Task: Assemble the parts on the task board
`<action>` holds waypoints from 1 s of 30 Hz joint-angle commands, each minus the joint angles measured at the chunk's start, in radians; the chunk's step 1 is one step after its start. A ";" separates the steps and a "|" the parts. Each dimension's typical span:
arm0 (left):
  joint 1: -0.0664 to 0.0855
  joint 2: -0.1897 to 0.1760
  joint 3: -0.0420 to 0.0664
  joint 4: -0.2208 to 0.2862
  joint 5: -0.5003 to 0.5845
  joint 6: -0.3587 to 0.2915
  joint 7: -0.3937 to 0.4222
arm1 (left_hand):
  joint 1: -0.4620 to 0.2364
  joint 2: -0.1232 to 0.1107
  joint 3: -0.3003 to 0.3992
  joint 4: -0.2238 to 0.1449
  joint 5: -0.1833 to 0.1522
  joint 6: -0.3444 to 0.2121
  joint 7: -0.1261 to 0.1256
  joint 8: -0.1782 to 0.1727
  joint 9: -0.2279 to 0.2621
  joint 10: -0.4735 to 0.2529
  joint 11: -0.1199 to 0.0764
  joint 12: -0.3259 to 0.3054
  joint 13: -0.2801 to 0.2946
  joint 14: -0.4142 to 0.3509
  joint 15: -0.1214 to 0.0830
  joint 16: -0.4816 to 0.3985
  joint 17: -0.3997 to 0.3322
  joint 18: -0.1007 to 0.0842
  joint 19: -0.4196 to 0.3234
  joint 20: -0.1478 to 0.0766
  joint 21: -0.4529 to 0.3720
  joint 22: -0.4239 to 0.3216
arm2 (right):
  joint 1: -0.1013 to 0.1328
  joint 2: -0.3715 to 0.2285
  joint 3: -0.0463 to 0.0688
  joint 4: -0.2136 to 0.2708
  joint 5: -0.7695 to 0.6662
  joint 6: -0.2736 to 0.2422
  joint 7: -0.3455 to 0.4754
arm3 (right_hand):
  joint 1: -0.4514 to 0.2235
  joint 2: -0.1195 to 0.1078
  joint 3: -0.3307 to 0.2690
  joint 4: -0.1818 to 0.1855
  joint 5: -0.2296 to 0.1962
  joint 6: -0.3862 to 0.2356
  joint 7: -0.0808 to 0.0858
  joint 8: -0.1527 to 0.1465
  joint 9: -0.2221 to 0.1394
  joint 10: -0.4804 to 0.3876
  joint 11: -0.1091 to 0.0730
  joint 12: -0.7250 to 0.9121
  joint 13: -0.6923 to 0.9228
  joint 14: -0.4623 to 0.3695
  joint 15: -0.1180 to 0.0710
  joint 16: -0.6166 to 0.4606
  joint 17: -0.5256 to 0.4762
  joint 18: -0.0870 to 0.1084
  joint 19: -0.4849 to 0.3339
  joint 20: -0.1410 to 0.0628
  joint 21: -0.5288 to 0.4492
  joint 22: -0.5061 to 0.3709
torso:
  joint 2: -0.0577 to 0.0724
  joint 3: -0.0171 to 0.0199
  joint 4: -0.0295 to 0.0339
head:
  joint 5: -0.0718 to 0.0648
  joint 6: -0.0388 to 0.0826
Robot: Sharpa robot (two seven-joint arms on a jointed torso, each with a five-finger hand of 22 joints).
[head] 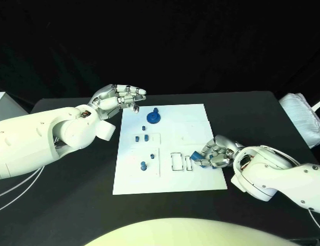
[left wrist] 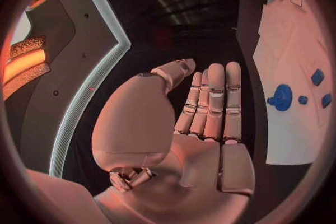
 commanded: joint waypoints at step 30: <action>0.001 0.006 0.001 0.006 -0.002 0.014 -0.001 | -0.002 0.002 -0.007 0.001 0.003 -0.006 0.000 0.002 0.001 -0.007 -0.003 0.004 0.000 -0.006 0.002 -0.005 -0.002 0.007 0.004 -0.001 -0.006 -0.001 | 0.032 0.104 -0.001 -0.010 0.079 0.145 0.002 | -0.183 0.017 0.002 0.001 -0.066 0.037 -0.017 0.010 -0.002 0.011 -0.005 -0.014 0.092 0.081 -0.009 0.003 0.142 -0.005 0.090 -0.008 -0.020 0.241 | 0.003 -0.0004 0.0010 | -0.001 0.005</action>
